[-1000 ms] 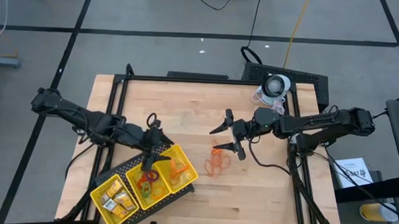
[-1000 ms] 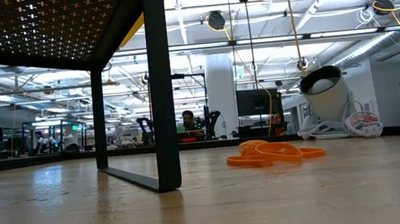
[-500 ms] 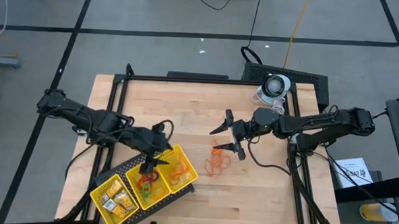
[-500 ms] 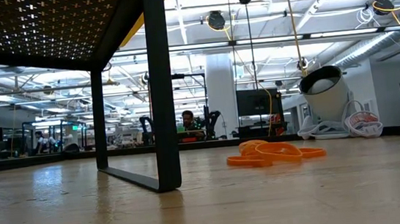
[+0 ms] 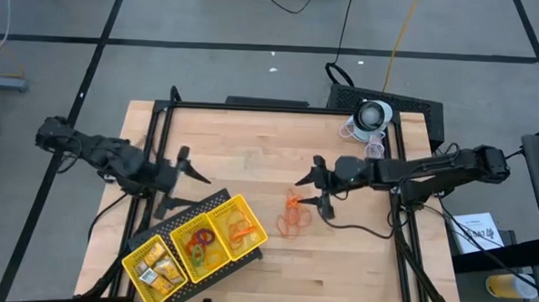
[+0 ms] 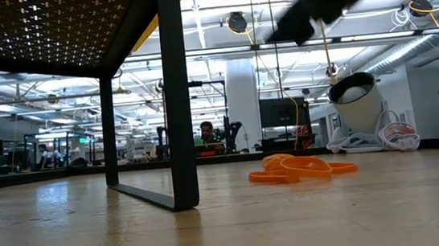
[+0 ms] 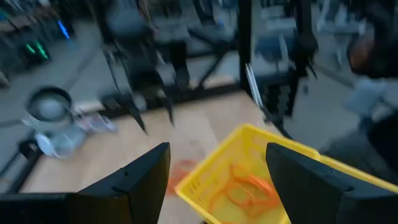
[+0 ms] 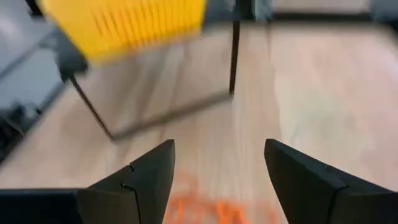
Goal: Pick & Place Office Desk Supplies
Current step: Put the orange rubber band into the right yellow bin on the shelf
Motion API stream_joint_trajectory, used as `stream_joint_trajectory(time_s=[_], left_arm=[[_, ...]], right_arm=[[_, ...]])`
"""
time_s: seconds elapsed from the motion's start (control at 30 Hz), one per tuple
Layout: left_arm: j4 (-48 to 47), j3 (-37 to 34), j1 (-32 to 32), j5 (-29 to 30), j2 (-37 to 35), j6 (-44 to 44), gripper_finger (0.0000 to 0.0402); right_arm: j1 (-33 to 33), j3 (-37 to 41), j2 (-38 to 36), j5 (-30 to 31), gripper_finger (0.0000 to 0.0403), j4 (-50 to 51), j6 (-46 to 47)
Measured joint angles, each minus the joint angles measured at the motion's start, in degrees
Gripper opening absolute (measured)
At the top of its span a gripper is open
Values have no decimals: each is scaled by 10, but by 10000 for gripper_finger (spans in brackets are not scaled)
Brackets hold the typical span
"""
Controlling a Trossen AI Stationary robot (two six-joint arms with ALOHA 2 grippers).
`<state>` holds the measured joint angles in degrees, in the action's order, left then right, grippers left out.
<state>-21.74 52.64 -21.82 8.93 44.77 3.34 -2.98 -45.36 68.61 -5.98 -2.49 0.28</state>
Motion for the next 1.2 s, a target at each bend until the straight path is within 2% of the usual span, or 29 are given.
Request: stream_joint_trajectory(time_s=[0.1, 0.23, 0.3, 0.47, 0.63, 0.77, 0.93, 1.2], left_arm=[[72, -69, 9, 9, -56, -6, 269], [138, -136, 21, 34, -97, -27, 269], [157, -158, 26, 56, -105, -41, 269], [180, -175, 36, 108, -102, -54, 269], [199, -175, 42, 120, -85, -54, 269], [203, -175, 42, 121, -76, -52, 269], [204, -175, 42, 121, -66, -51, 269], [202, -175, 42, 121, -64, -51, 269]], right_arm=[[-11, 45, 2, 37, 238, 0, 21], [-37, 118, 22, 115, 238, -55, 39], [-52, 149, 46, 123, 238, -110, 51], [-83, 171, 127, 125, 238, -166, 93], [-99, 156, 207, 166, 238, -166, 100], [-99, 150, 234, 167, 233, -171, 122], [-99, 150, 233, 166, 191, -156, 126], [-98, 150, 228, 165, 81, -146, 123]])
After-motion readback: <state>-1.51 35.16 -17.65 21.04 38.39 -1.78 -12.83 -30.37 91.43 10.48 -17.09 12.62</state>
